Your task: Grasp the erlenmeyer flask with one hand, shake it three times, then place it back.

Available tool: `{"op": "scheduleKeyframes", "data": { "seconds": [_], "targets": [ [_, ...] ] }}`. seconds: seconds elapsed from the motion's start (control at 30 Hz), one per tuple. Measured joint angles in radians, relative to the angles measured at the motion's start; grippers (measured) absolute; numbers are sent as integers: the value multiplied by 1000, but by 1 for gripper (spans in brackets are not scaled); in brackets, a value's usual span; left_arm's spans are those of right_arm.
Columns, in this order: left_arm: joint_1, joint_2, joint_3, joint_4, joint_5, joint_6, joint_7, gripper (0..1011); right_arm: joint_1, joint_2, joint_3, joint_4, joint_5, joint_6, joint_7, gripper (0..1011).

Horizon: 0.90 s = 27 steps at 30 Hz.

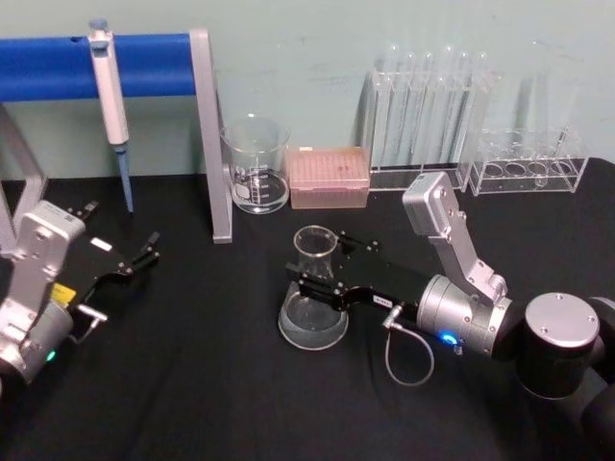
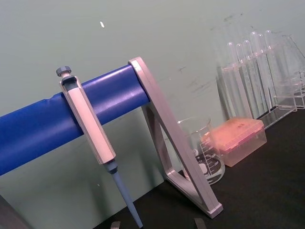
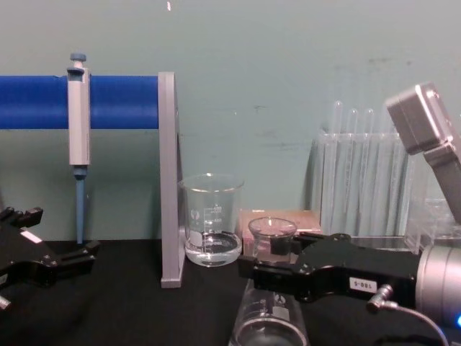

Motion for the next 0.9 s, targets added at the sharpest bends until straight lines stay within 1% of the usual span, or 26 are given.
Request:
{"op": "scheduleKeyframes", "data": {
  "seconds": [0.07,0.3,0.4,0.7,0.9],
  "targets": [
    [0,0,0,0,0,0,0,1001,0,0,0,0,0,0,0,743],
    [0,0,0,0,0,0,0,1001,0,0,0,0,0,0,0,940],
    [0,0,0,0,0,0,0,1001,0,0,0,0,0,0,0,1002],
    [0,0,0,0,0,0,0,1001,0,0,0,0,1,0,0,1002],
    [0,0,0,0,0,0,0,1001,-12,25,16,-25,21,-1,17,1002]
  ]
}}
